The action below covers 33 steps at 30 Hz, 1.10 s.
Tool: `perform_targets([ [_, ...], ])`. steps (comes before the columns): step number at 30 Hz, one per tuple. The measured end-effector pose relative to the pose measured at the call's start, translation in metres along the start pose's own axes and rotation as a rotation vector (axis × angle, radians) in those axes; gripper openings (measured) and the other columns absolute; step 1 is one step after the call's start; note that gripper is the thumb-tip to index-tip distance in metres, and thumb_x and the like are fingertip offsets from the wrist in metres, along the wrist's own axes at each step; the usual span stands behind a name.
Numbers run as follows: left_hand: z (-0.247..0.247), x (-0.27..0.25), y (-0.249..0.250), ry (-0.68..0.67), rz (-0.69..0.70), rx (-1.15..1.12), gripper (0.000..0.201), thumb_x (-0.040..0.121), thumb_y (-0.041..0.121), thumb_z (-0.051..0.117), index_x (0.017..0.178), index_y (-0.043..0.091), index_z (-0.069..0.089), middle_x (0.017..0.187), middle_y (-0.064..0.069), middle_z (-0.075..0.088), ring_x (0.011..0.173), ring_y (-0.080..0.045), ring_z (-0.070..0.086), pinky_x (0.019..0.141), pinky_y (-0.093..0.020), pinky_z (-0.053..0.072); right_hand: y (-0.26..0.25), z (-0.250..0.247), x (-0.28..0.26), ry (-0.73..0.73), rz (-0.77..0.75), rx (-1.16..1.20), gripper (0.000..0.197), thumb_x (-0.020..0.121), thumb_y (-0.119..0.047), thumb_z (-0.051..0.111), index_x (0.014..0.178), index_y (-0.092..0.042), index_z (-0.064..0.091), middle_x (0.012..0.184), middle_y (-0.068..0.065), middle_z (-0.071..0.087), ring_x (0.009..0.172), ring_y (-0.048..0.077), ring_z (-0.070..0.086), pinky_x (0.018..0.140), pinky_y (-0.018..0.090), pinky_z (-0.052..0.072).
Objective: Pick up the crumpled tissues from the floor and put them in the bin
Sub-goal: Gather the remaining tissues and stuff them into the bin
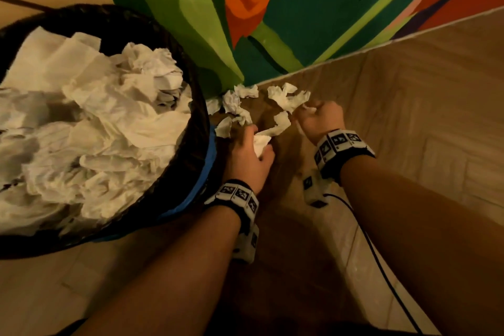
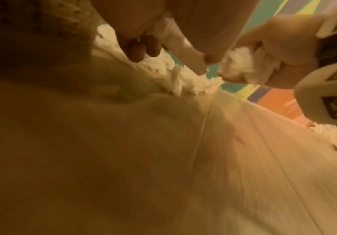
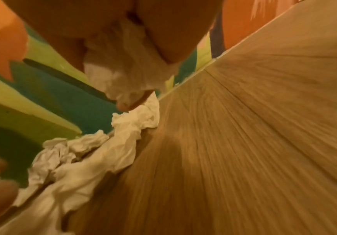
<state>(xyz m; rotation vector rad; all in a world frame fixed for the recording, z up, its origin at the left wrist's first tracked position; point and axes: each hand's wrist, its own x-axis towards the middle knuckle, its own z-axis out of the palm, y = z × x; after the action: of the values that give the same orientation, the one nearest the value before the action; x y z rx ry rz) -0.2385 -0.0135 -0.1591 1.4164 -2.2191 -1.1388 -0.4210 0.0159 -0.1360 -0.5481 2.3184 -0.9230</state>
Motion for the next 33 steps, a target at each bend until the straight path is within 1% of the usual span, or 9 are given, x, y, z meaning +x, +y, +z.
perform_targets([
  [4, 0.006, 0.017, 0.000, -0.170, 0.004, 0.159, 0.063, 0.094, 0.033, 0.058, 0.147, 0.040, 0.025, 0.139, -0.014, 0.040, 0.123, -0.033, 0.045, 0.094, -0.041, 0.044, -0.001, -0.002, 0.004, 0.027, -0.097, 0.061, 0.025, 0.086, -0.014, 0.059, 0.108, -0.025, 0.056, 0.096, 0.001, 0.068, 0.065, 0.011, 0.064, 0.048, 0.020, 0.049],
  [6, 0.011, 0.022, -0.004, -0.270, -0.013, 0.306, 0.054, 0.095, 0.034, 0.057, 0.144, 0.036, 0.035, 0.140, -0.016, 0.035, 0.124, -0.037, 0.042, 0.099, -0.043, 0.041, -0.003, -0.001, 0.005, 0.009, -0.158, -0.017, 0.025, 0.086, -0.014, 0.053, 0.103, -0.032, 0.049, 0.096, 0.001, 0.066, 0.068, 0.015, 0.063, 0.049, 0.025, 0.047],
  [8, 0.012, 0.022, -0.008, -0.271, -0.002, 0.334, 0.035, 0.097, 0.033, 0.054, 0.131, 0.027, 0.049, 0.132, -0.015, 0.038, 0.114, -0.038, 0.046, 0.092, -0.041, 0.043, -0.004, 0.002, 0.009, -0.058, -0.246, -0.206, 0.042, 0.085, -0.011, 0.053, 0.119, -0.035, 0.049, 0.118, 0.002, 0.060, 0.095, 0.022, 0.063, 0.072, 0.036, 0.055],
  [11, 0.013, 0.015, -0.017, -0.261, 0.089, 0.352, 0.023, 0.099, 0.031, 0.048, 0.112, 0.014, 0.058, 0.121, -0.014, 0.045, 0.100, -0.033, 0.053, 0.078, -0.031, 0.038, -0.006, 0.009, 0.015, -0.196, -0.287, -0.399, 0.072, 0.081, -0.003, 0.050, 0.143, -0.038, 0.039, 0.156, 0.002, 0.023, 0.143, 0.036, 0.021, 0.114, 0.051, 0.029],
  [15, 0.010, 0.007, -0.027, -0.218, 0.073, 0.244, 0.020, 0.094, 0.017, 0.053, 0.088, 0.000, 0.061, 0.114, -0.007, 0.044, 0.093, -0.028, 0.054, 0.074, -0.020, 0.031, -0.007, 0.021, 0.022, -0.388, -0.210, -0.517, 0.090, 0.079, 0.003, 0.044, 0.149, -0.048, 0.021, 0.161, -0.016, -0.009, 0.148, 0.033, -0.011, 0.116, 0.055, 0.016],
  [20, 0.002, 0.007, -0.021, -0.152, 0.056, 0.147, 0.007, 0.089, 0.008, 0.054, 0.090, 0.004, 0.060, 0.107, -0.004, 0.050, 0.090, -0.021, 0.053, 0.075, -0.018, 0.036, 0.007, 0.036, 0.027, -0.381, -0.212, -0.699, 0.083, 0.081, -0.001, 0.049, 0.149, -0.041, 0.022, 0.157, -0.005, 0.016, 0.141, 0.038, 0.015, 0.111, 0.054, 0.029],
  [25, 0.002, 0.011, -0.002, -0.109, -0.183, 0.025, 0.031, 0.094, 0.018, 0.046, 0.112, 0.040, 0.032, 0.090, -0.007, 0.058, 0.064, -0.017, 0.055, 0.045, -0.022, 0.033, 0.019, 0.041, 0.029, -0.244, -0.163, -0.495, 0.038, 0.098, -0.023, 0.047, 0.135, -0.019, 0.052, 0.143, 0.012, 0.046, 0.133, 0.034, 0.044, 0.106, 0.038, 0.039],
  [28, 0.003, 0.016, 0.002, -0.051, -0.274, 0.020, 0.071, 0.096, 0.026, 0.050, 0.152, 0.032, 0.007, 0.114, -0.015, 0.058, 0.090, -0.029, 0.063, 0.063, -0.031, 0.045, 0.021, 0.034, 0.022, -0.272, -0.146, -0.587, 0.030, 0.096, -0.032, 0.053, 0.120, -0.016, 0.061, 0.118, 0.010, 0.064, 0.107, 0.031, 0.061, 0.080, 0.032, 0.046],
  [33, 0.008, 0.027, -0.005, -0.085, -0.447, 0.272, 0.080, 0.099, 0.029, 0.048, 0.154, 0.012, -0.007, 0.134, -0.020, 0.050, 0.113, -0.032, 0.058, 0.077, -0.037, 0.046, 0.027, 0.025, 0.007, -0.338, -0.227, -0.718, 0.025, 0.096, -0.029, 0.046, 0.094, -0.015, 0.068, 0.112, 0.009, 0.065, 0.104, 0.026, 0.060, 0.085, 0.032, 0.049],
])
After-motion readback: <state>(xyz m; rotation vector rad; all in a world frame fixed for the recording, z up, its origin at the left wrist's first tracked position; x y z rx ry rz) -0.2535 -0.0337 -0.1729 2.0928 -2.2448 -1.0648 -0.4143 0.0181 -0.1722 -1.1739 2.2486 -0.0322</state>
